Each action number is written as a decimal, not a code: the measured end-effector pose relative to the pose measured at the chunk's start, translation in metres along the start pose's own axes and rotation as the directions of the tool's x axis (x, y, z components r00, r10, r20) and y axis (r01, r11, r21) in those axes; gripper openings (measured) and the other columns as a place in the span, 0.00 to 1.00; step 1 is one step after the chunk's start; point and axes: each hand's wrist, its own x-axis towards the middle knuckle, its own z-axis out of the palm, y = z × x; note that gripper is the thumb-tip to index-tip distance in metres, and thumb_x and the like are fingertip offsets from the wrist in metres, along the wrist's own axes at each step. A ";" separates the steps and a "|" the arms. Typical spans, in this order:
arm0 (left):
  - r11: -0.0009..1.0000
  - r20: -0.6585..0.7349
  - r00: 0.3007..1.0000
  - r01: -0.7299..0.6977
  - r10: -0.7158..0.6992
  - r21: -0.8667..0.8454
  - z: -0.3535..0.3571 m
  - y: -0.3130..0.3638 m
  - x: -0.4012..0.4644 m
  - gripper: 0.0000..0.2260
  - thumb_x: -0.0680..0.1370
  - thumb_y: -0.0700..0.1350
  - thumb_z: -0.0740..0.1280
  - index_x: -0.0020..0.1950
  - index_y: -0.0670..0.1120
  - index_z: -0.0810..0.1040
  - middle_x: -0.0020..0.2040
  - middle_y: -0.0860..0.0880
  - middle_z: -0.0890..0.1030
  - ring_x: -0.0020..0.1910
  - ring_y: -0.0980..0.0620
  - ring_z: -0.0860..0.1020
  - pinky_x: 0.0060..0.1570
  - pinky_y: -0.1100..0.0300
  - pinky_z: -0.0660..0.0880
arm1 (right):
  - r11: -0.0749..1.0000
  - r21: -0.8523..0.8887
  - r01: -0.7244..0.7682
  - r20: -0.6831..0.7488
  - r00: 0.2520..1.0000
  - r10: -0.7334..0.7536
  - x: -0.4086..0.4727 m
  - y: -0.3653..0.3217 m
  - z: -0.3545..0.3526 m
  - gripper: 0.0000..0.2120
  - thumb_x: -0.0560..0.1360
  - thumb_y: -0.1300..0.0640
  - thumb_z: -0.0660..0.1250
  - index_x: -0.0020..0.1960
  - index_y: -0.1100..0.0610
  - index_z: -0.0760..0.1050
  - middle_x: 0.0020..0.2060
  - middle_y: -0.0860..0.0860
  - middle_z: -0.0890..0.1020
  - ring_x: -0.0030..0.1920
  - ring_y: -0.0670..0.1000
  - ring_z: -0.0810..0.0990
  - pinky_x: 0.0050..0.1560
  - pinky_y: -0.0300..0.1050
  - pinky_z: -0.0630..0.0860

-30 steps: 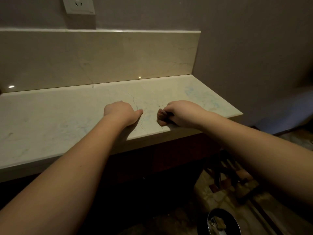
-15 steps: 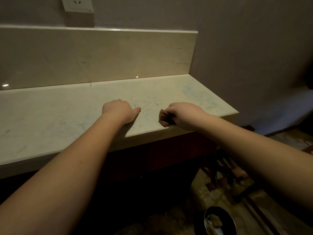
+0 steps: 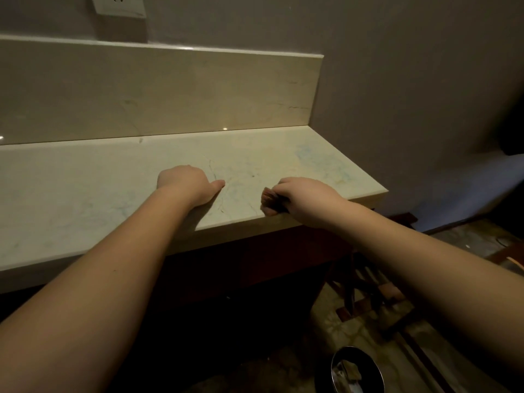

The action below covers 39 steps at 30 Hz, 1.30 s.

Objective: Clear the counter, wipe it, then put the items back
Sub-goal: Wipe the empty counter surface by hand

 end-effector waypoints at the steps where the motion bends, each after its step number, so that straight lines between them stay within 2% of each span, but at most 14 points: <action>1: 1.000 0.006 1.000 0.005 -0.005 -0.008 -0.001 0.000 0.000 0.32 0.79 0.68 0.49 0.64 0.46 0.77 0.62 0.45 0.78 0.62 0.43 0.75 0.47 0.53 0.66 | 1.000 -0.015 0.006 -0.011 1.000 -0.007 0.005 -0.001 0.002 0.10 0.79 0.57 0.60 0.57 0.51 0.77 0.52 0.50 0.77 0.52 0.54 0.75 0.47 0.47 0.71; 4: 0.999 0.025 0.999 0.023 -0.022 -0.031 -0.004 -0.001 0.000 0.32 0.78 0.69 0.49 0.63 0.47 0.77 0.60 0.46 0.79 0.60 0.43 0.75 0.48 0.52 0.68 | 0.999 -0.022 0.039 0.009 0.999 -0.039 0.018 -0.002 0.002 0.09 0.78 0.57 0.61 0.55 0.52 0.77 0.52 0.51 0.77 0.52 0.55 0.76 0.45 0.45 0.68; 8: 0.998 0.031 0.999 0.040 -0.039 -0.039 -0.004 0.001 0.000 0.32 0.78 0.70 0.50 0.64 0.47 0.76 0.60 0.46 0.78 0.59 0.44 0.76 0.47 0.53 0.69 | 0.992 0.066 0.106 0.137 0.984 -0.114 0.017 0.008 -0.010 0.11 0.78 0.52 0.64 0.58 0.52 0.76 0.54 0.49 0.76 0.52 0.52 0.75 0.48 0.44 0.69; 11: 0.996 0.058 0.996 0.068 -0.065 -0.053 -0.007 0.003 0.000 0.32 0.78 0.69 0.50 0.65 0.47 0.75 0.61 0.46 0.78 0.59 0.44 0.76 0.48 0.53 0.71 | 0.988 0.080 0.130 0.106 0.985 -0.138 0.011 0.011 -0.009 0.13 0.76 0.50 0.67 0.59 0.51 0.76 0.53 0.49 0.77 0.52 0.51 0.75 0.51 0.46 0.72; 13: 0.995 0.075 0.994 0.082 -0.078 -0.055 -0.007 0.005 -0.001 0.32 0.79 0.68 0.49 0.70 0.47 0.72 0.67 0.46 0.74 0.62 0.43 0.74 0.50 0.51 0.71 | 0.987 0.077 0.142 0.085 0.985 -0.149 0.009 0.016 -0.008 0.12 0.75 0.51 0.68 0.57 0.52 0.77 0.51 0.49 0.77 0.52 0.52 0.76 0.50 0.48 0.73; 18: 0.988 0.070 0.995 0.085 -0.076 -0.128 0.001 0.007 -0.001 0.32 0.80 0.66 0.49 0.76 0.46 0.63 0.76 0.45 0.63 0.70 0.42 0.68 0.61 0.45 0.71 | 0.992 0.051 0.112 0.151 0.981 -0.119 0.007 0.040 -0.019 0.04 0.74 0.53 0.67 0.47 0.44 0.77 0.45 0.43 0.75 0.48 0.49 0.75 0.47 0.49 0.73; 21: 0.981 0.114 0.989 0.114 -0.097 -0.157 0.000 0.012 0.003 0.31 0.81 0.64 0.50 0.77 0.44 0.60 0.78 0.44 0.58 0.73 0.42 0.63 0.67 0.43 0.67 | 0.997 0.047 0.064 0.151 0.986 -0.071 0.029 0.039 -0.022 0.08 0.75 0.55 0.66 0.41 0.44 0.72 0.41 0.42 0.73 0.46 0.50 0.74 0.44 0.47 0.70; 24: 0.980 0.159 0.980 0.140 -0.117 -0.141 -0.007 0.017 0.007 0.28 0.81 0.62 0.53 0.73 0.44 0.67 0.73 0.43 0.68 0.67 0.41 0.70 0.64 0.46 0.70 | 0.997 0.059 0.054 0.109 0.992 -0.060 0.057 0.031 -0.020 0.09 0.77 0.57 0.65 0.42 0.45 0.69 0.41 0.43 0.73 0.46 0.51 0.72 0.46 0.45 0.66; 26: 0.980 0.139 0.985 0.122 -0.100 -0.160 -0.012 0.019 0.006 0.24 0.81 0.60 0.56 0.66 0.45 0.75 0.60 0.44 0.76 0.56 0.43 0.76 0.58 0.48 0.74 | 0.993 0.060 0.098 0.137 0.985 -0.105 0.058 0.026 -0.022 0.11 0.77 0.58 0.65 0.42 0.44 0.70 0.38 0.39 0.70 0.45 0.49 0.71 0.45 0.45 0.67; 27: 0.980 0.119 0.990 0.097 -0.077 -0.176 -0.013 0.022 0.006 0.22 0.80 0.60 0.57 0.62 0.46 0.77 0.56 0.46 0.77 0.52 0.45 0.76 0.56 0.48 0.75 | 0.990 0.045 0.130 0.167 0.976 -0.136 0.053 0.027 -0.025 0.10 0.77 0.58 0.65 0.43 0.44 0.73 0.39 0.39 0.70 0.45 0.49 0.71 0.45 0.46 0.69; 29: 0.980 0.073 0.997 0.035 -0.020 -0.198 -0.012 0.029 0.007 0.20 0.80 0.60 0.58 0.59 0.47 0.78 0.54 0.48 0.76 0.51 0.47 0.76 0.54 0.48 0.76 | 0.980 -0.002 0.200 0.218 0.956 -0.195 0.036 0.032 -0.030 0.09 0.76 0.58 0.65 0.47 0.43 0.76 0.43 0.41 0.72 0.45 0.49 0.73 0.43 0.47 0.73; 32: 0.970 0.019 1.000 -0.010 0.015 -0.241 -0.012 0.038 0.008 0.19 0.79 0.60 0.58 0.59 0.49 0.77 0.55 0.49 0.76 0.52 0.47 0.75 0.54 0.47 0.77 | 0.963 -0.034 0.267 0.258 0.934 -0.249 0.014 0.037 -0.032 0.10 0.76 0.56 0.64 0.52 0.41 0.76 0.47 0.42 0.74 0.44 0.47 0.71 0.39 0.44 0.70; 36: 0.967 0.005 1.000 -0.014 0.016 -0.255 -0.013 0.050 0.015 0.18 0.79 0.60 0.58 0.58 0.49 0.78 0.52 0.50 0.76 0.50 0.49 0.75 0.51 0.48 0.78 | 0.989 -0.020 0.146 0.273 0.953 -0.135 0.041 0.032 -0.036 0.10 0.76 0.58 0.65 0.48 0.42 0.77 0.47 0.41 0.76 0.47 0.50 0.75 0.37 0.44 0.71; 39: 0.966 0.047 0.999 0.025 -0.013 -0.257 -0.016 0.058 0.019 0.18 0.79 0.60 0.59 0.57 0.49 0.78 0.48 0.50 0.78 0.46 0.49 0.77 0.48 0.51 0.78 | 0.999 0.031 -0.010 0.238 0.971 0.003 0.090 0.034 -0.034 0.10 0.76 0.58 0.65 0.54 0.47 0.79 0.50 0.47 0.79 0.50 0.54 0.77 0.47 0.48 0.74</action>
